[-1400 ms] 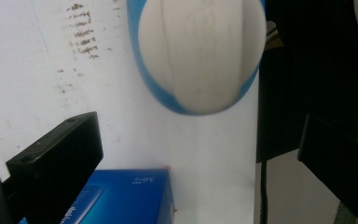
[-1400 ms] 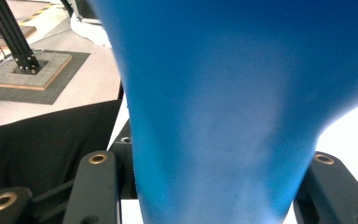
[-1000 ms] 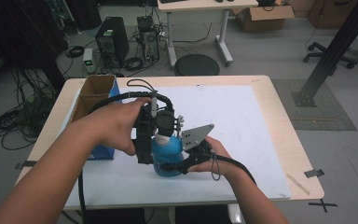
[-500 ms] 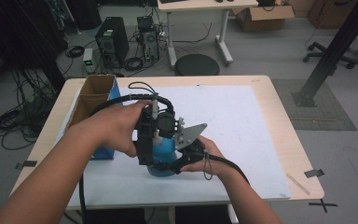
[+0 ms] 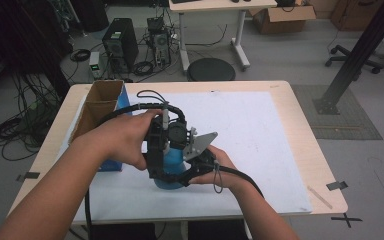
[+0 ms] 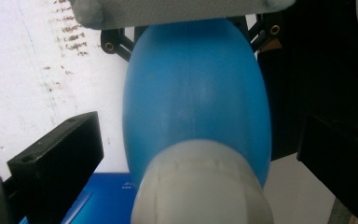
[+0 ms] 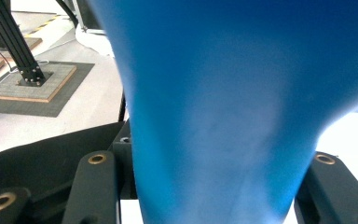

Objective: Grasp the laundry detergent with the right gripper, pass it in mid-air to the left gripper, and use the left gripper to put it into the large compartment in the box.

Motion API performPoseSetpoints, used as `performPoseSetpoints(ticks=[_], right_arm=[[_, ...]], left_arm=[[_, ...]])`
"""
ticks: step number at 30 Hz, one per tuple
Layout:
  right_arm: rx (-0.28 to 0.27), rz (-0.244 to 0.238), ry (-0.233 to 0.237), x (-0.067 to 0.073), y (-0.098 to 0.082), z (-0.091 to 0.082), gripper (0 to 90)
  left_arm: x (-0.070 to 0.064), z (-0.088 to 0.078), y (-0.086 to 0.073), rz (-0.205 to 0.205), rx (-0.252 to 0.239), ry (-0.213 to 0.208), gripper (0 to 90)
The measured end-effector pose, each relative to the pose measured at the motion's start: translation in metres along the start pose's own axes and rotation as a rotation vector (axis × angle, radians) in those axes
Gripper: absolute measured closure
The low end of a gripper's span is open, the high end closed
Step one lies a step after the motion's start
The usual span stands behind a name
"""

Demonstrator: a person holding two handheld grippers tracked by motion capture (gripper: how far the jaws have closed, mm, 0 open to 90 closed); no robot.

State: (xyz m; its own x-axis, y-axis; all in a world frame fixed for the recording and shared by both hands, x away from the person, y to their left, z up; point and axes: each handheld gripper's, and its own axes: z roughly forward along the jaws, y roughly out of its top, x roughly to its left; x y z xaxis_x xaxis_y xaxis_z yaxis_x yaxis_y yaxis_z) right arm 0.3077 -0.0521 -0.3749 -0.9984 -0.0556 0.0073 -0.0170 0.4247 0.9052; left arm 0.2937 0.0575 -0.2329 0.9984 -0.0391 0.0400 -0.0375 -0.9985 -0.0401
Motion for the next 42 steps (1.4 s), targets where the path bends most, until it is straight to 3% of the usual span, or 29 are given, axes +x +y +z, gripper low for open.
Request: performPoseSetpoints(ticks=[18, 42], right_arm=[[-0.009, -0.007, 0.001, 0.0003, 0.0049, 0.0021, 45.5], [-0.014, -0.013, -0.005, 0.0009, 0.0055, -0.0003, 45.4]], left_arm=[[0.0005, 0.0031, -0.0002, -0.025, 0.003, 0.016, 6.1], [-0.0003, 0.0035, 0.0019, -0.025, 0.015, 0.04, 17.7]])
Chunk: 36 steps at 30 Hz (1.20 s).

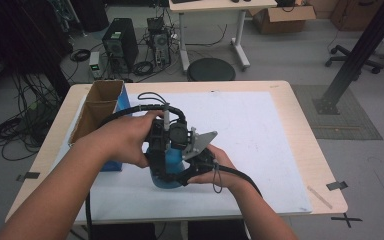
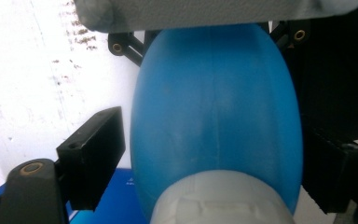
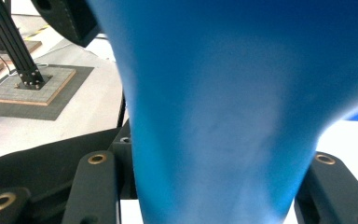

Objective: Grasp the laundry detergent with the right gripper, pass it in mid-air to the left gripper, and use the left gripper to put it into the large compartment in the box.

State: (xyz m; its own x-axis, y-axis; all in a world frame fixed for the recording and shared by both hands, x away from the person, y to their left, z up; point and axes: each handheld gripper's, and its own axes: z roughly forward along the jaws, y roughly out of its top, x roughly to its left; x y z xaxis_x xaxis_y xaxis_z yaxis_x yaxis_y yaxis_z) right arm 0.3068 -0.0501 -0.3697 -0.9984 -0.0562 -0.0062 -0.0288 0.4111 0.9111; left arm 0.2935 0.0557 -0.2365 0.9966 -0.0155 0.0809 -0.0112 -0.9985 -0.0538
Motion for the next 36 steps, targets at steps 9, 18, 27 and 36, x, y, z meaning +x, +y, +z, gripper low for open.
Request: performPoseSetpoints(ticks=[9, 18, 27, 36], right_arm=[[-0.005, -0.003, -0.003, 0.0003, 0.0015, 0.0, 45.4], [-0.005, -0.005, -0.005, 0.0002, 0.0022, 0.0012, 45.4], [-0.008, -0.001, -0.006, 0.0001, 0.002, 0.0019, 45.5], [-0.008, 0.004, -0.007, -0.0002, 0.0028, 0.0021, 45.5]], left_arm=[[-0.0008, 0.0001, 0.0002, 0.004, 0.0, -0.004, 21.7], [-0.0001, 0.0, -0.0007, 0.0, 0.011, -0.004, 28.7], [-0.0003, -0.0004, -0.0006, -0.001, 0.001, -0.014, 37.6], [0.0017, -0.0009, -0.0021, -0.006, -0.01, -0.018, 38.3]])
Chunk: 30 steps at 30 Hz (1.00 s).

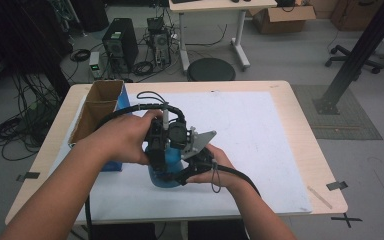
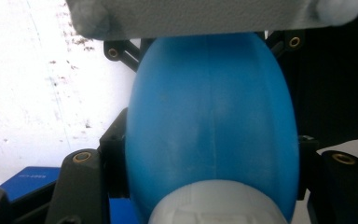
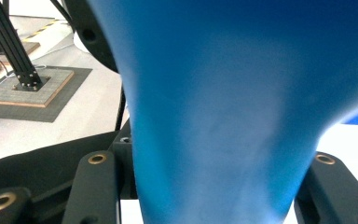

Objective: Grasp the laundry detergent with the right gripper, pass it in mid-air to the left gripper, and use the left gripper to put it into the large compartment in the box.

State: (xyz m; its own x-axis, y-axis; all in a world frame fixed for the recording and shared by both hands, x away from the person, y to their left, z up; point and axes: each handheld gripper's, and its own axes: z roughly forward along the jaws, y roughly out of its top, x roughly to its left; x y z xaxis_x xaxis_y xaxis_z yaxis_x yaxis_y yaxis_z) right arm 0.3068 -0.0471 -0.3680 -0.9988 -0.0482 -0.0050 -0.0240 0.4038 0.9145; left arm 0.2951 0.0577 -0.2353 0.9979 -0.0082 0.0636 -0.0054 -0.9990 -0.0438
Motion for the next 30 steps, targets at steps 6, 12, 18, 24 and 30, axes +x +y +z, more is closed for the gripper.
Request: performPoseSetpoints(ticks=[6, 12, 18, 24, 30], right_arm=[[0.0, -0.009, 0.0, 0.0, 0.0, 0.001, 45.5], [0.001, -0.009, 0.005, 0.0, 0.001, 0.0, 44.9], [-0.015, -0.013, 0.004, 0.0, 0.002, -0.002, 44.1], [-0.039, 0.003, 0.011, -0.001, 0.003, -0.006, 41.6], [-0.064, 0.039, 0.019, -0.001, 0.0, -0.01, 30.8]], left_arm=[[0.0, 0.0, 0.001, -0.008, 0.008, 0.003, 38.6], [-0.001, -0.002, 0.002, -0.021, 0.028, 0.0, 38.8], [-0.001, -0.006, 0.003, -0.024, 0.025, 0.003, 38.8], [0.0, -0.01, 0.004, -0.024, 0.021, 0.006, 38.8], [0.001, -0.011, 0.005, -0.032, 0.036, 0.004, 38.7]])
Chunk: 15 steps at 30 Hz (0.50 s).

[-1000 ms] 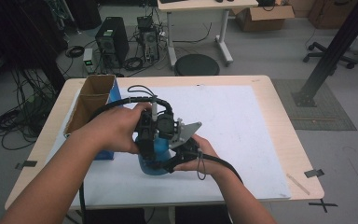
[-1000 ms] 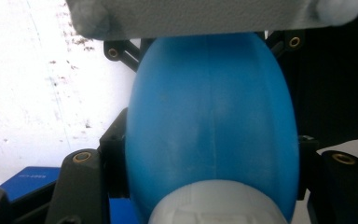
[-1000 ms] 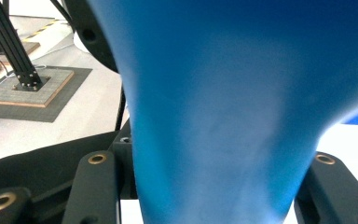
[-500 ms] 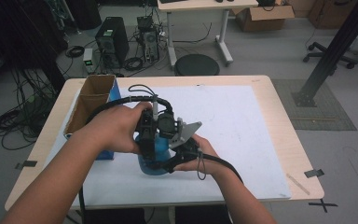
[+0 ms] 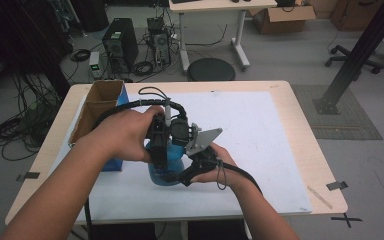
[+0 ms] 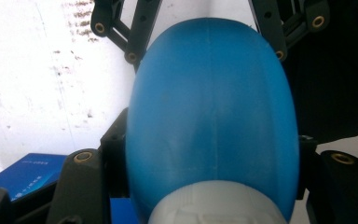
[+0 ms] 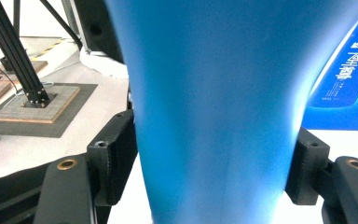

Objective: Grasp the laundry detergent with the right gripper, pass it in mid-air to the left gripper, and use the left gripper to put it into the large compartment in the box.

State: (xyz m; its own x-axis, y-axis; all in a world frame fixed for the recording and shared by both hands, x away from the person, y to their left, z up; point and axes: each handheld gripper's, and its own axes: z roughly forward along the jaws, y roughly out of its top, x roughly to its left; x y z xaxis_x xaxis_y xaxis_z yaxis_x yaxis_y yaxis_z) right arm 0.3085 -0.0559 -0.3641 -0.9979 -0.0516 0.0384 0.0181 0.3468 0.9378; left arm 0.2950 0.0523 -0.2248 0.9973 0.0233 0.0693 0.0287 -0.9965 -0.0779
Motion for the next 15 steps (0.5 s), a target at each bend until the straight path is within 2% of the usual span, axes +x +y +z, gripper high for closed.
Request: performPoseSetpoints(ticks=[7, 10, 15], right_arm=[[-0.012, 0.022, -0.02, -0.0025, -0.003, -0.0032, 21.4], [-0.012, 0.021, -0.021, -0.003, -0.0029, -0.0035, 20.2], [-0.021, 0.032, -0.019, -0.0047, -0.0018, -0.0054, 13.0]], left_arm=[[-0.0001, -0.0041, -0.0004, -0.003, -0.001, -0.003, 38.7], [0.0003, -0.0058, -0.0008, 0.002, -0.003, -0.005, 38.7], [0.0007, -0.0099, -0.0024, 0.002, -0.007, -0.015, 38.6]])
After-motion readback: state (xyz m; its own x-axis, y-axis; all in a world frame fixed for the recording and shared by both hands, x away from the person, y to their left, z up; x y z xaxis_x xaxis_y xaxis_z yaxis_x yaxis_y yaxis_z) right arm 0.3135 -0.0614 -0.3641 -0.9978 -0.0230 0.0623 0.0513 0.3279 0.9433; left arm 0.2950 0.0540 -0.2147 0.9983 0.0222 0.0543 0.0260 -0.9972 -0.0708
